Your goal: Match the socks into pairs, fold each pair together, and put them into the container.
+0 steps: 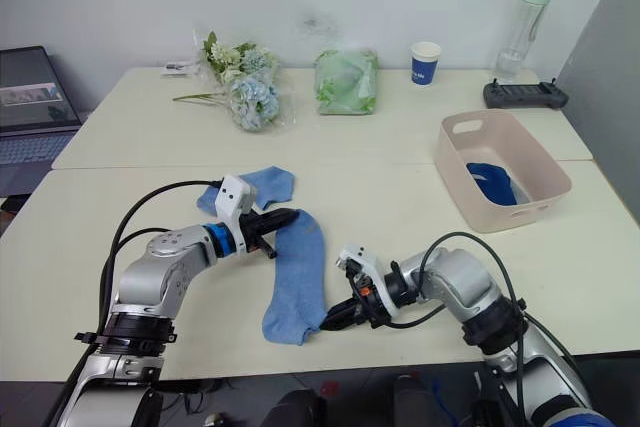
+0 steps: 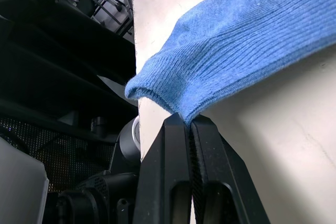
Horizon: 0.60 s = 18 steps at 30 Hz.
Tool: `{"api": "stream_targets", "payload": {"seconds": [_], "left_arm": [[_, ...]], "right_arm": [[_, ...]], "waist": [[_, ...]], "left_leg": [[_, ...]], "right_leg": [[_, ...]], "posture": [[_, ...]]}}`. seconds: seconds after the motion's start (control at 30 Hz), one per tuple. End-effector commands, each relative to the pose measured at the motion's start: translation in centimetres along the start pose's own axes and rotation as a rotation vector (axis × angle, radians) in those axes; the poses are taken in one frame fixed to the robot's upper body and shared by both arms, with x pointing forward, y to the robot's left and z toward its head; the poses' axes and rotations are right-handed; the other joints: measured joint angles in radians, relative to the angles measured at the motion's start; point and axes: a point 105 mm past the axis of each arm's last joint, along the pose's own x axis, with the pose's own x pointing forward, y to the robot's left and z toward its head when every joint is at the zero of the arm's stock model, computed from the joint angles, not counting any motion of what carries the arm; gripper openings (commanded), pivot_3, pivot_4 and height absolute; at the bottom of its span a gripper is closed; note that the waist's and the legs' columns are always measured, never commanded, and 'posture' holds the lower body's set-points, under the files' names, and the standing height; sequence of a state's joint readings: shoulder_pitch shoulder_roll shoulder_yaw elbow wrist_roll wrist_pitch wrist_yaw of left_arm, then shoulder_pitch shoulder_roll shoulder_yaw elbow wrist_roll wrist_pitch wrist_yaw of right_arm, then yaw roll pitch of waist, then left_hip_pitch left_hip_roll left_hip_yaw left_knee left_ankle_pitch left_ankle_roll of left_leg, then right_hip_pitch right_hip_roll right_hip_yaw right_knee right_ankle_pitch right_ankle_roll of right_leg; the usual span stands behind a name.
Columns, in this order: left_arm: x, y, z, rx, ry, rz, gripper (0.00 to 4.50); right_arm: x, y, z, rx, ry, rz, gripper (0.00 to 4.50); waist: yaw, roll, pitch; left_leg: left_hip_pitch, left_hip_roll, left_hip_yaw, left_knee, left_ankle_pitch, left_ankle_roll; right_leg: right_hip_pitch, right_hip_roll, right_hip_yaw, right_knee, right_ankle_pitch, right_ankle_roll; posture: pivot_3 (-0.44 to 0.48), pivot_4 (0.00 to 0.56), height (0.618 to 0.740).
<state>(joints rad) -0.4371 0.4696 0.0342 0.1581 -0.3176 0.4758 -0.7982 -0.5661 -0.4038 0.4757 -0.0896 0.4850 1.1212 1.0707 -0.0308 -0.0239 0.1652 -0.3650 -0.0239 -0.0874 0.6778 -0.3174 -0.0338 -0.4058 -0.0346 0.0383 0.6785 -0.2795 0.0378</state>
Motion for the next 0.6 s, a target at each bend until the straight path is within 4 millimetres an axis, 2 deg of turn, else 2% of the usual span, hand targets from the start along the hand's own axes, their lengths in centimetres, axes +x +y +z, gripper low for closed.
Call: {"api": "stream_targets", "payload": {"seconds": [0.03, 0.1, 0.23, 0.33, 0.6], "left_arm": [[-0.6, -0.3, 1.3, 0.012, -0.053, -0.009, 0.0], [-1.1, -0.5, 1.4, -0.001, -0.07, 0.009, 0.0], [-2.9, -1.8, 0.7, -0.052, -0.089, 0.05, 0.0], [-3.6, -3.3, 0.1, -0.109, -0.114, 0.079, 0.0], [-4.1, -7.5, -2.4, -0.28, -0.144, 0.19, 0.0]], "right_arm": [[-1.7, -1.6, -0.9, 0.04, 0.0, -0.083, 0.02], [-3.0, -2.1, -0.5, 0.042, -0.018, -0.114, 0.02], [-6.7, -3.7, 1.1, 0.002, -0.037, -0.217, 0.02], [-8.1, -4.3, 2.0, -0.032, -0.027, -0.253, 0.02], [-9.3, -6.6, 3.2, -0.093, -0.007, -0.327, 0.02]], "waist": [[0.0, 0.0, 0.0], [0.001, 0.0, 0.0], [0.004, 0.0, 0.0], [0.004, 0.0, 0.0], [0.003, 0.0, 0.001]], "left_leg": [[0.0, 0.0, 0.0, 0.0, 0.0, 0.0], [0.0, -0.001, 0.0, 0.0, 0.0, 0.0], [0.0, -0.002, 0.001, 0.0, 0.0, 0.0], [-0.001, -0.001, 0.0, 0.0, 0.0, 0.001], [-0.001, 0.0, 0.002, -0.001, 0.0, 0.001]], "right_leg": [[0.0, 0.0, 0.0, 0.0, 0.0, 0.0], [0.0, -0.001, 0.0, 0.0, 0.0, 0.0], [0.0, -0.002, 0.001, 0.0, 0.0, 0.0], [0.0, -0.002, 0.0, -0.001, 0.0, 0.0], [0.0, -0.001, 0.002, -0.001, 0.0, 0.0]], "posture": [[0.0, 0.15, 0.74], [0.0, 0.15, 0.74], [0.0, 0.15, 0.74], [0.0, 0.15, 0.74], [0.0, 0.15, 0.74]]}}
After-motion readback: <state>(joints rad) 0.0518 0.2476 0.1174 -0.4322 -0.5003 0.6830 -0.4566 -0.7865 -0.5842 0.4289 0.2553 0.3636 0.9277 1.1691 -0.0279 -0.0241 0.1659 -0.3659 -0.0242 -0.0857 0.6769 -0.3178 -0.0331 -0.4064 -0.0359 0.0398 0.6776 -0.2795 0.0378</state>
